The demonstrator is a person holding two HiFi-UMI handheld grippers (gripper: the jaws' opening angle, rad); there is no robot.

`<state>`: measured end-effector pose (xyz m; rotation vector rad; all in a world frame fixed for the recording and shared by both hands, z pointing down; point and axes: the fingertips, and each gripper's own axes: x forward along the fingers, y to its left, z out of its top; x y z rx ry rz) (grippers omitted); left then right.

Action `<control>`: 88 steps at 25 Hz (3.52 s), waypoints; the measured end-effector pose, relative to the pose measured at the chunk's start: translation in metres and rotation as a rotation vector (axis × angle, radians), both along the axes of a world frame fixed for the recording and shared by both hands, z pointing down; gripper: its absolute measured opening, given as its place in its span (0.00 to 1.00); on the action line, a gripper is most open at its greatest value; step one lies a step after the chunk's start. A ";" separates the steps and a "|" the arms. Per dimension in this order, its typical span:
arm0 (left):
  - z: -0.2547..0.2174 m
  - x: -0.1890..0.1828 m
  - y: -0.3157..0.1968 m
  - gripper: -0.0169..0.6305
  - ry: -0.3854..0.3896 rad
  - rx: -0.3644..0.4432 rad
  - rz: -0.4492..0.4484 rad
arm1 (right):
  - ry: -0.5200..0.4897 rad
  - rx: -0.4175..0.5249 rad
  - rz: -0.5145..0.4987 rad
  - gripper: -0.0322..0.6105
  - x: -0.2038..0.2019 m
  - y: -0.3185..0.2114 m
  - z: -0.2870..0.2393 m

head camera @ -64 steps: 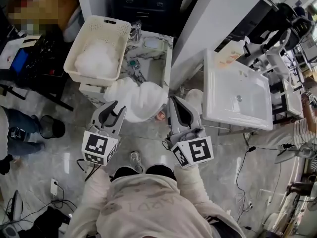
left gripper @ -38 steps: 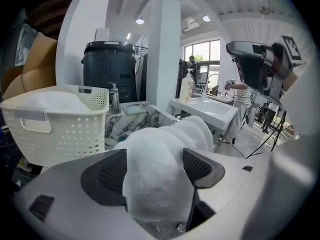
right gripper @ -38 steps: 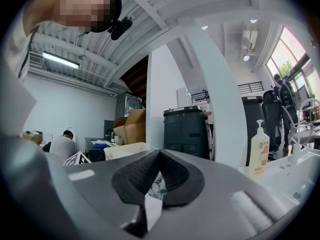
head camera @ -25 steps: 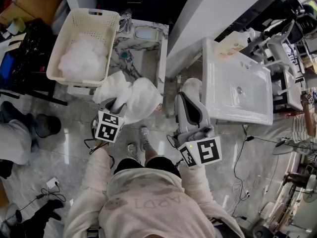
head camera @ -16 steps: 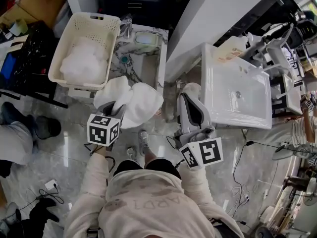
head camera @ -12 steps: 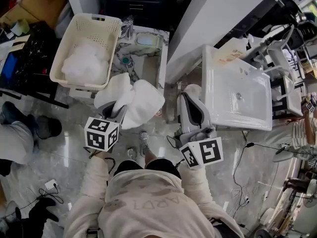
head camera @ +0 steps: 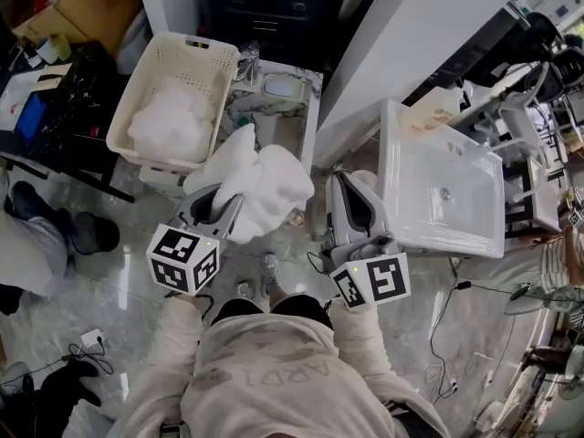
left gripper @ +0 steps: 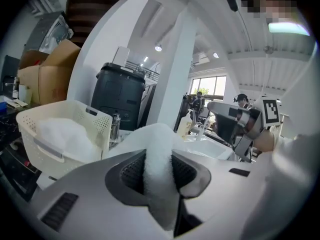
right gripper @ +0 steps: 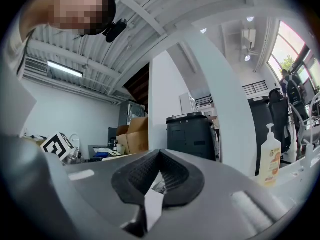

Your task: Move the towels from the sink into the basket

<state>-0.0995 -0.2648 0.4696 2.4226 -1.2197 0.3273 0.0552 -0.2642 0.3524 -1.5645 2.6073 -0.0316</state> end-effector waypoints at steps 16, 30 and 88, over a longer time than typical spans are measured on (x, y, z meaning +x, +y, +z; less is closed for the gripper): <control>-0.116 -0.012 -0.007 0.18 0.186 0.200 -0.078 | -0.022 0.042 -0.081 0.07 -0.012 -0.018 -0.021; -0.177 -0.042 -0.009 0.18 0.140 0.363 -0.189 | -0.047 0.063 -0.158 0.07 -0.026 -0.033 -0.029; -0.082 -0.163 -0.177 0.19 -0.078 0.261 -0.573 | -0.011 -0.012 -0.230 0.07 -0.050 -0.141 0.000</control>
